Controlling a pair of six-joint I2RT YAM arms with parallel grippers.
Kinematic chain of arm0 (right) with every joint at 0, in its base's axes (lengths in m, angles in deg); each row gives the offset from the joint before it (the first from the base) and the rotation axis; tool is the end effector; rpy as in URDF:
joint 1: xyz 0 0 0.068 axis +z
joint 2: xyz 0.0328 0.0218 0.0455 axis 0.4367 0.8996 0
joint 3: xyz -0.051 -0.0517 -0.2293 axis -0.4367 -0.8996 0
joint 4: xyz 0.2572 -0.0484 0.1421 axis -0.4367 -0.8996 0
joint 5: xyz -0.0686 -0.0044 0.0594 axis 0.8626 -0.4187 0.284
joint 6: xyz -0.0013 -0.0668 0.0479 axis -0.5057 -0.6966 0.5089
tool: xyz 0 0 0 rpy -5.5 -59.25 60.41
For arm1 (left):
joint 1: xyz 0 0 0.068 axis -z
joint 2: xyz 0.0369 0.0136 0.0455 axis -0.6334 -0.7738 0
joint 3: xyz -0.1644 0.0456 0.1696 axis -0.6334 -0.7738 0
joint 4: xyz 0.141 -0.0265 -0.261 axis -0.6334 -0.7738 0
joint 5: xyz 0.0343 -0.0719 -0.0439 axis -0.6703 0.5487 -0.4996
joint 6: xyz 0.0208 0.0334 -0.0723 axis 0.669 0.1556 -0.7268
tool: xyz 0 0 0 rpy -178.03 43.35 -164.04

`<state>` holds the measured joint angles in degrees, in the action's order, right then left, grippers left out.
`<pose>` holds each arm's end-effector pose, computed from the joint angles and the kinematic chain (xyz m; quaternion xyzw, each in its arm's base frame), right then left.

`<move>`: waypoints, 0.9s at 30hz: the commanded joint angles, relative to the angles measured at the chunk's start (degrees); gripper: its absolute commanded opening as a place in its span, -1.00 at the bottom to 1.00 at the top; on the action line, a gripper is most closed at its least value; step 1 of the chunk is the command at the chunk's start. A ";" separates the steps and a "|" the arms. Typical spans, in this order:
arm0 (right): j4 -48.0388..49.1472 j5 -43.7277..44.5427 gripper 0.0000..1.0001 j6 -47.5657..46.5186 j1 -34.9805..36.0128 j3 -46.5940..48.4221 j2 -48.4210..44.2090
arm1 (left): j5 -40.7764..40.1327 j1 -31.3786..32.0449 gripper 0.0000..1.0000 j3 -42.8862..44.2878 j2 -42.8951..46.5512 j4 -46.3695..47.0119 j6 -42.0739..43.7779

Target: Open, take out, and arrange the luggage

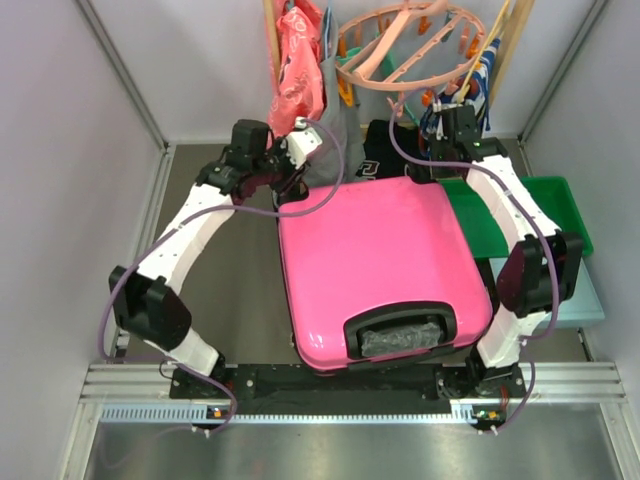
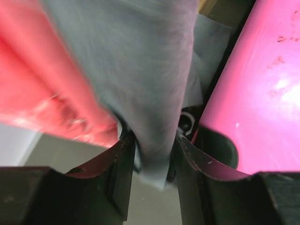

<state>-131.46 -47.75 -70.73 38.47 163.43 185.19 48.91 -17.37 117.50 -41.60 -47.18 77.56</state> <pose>0.4421 0.0857 0.2730 -0.0425 0.9255 -0.0311 0.3752 0.3839 -0.1758 0.3282 0.4529 0.7380 -0.0773 0.4942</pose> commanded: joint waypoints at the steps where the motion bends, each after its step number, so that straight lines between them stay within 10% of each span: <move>1: 3.07 -6.76 -0.34 -2.12 0.69 -4.87 0.18 | 1.91 0.65 -0.12 0.64 -3.13 5.42 -0.59; 6: 9.22 -9.92 -0.31 -2.92 2.89 -13.57 -5.62 | -14.87 -0.57 -0.17 -0.16 -6.56 15.26 -0.50; 13: 11.96 -11.69 -0.27 -7.31 10.09 -17.01 -7.39 | -18.05 -3.04 -0.17 0.82 -9.64 13.60 2.48; 27: 16.09 -15.57 -0.24 -8.36 21.69 -16.75 -5.55 | 6.46 -9.98 -0.10 -14.28 2.73 -3.97 9.60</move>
<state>-105.86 -51.61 -80.43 52.83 147.10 176.84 48.89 -26.35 108.45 -46.50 -43.18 82.92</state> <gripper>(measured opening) 0.368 0.443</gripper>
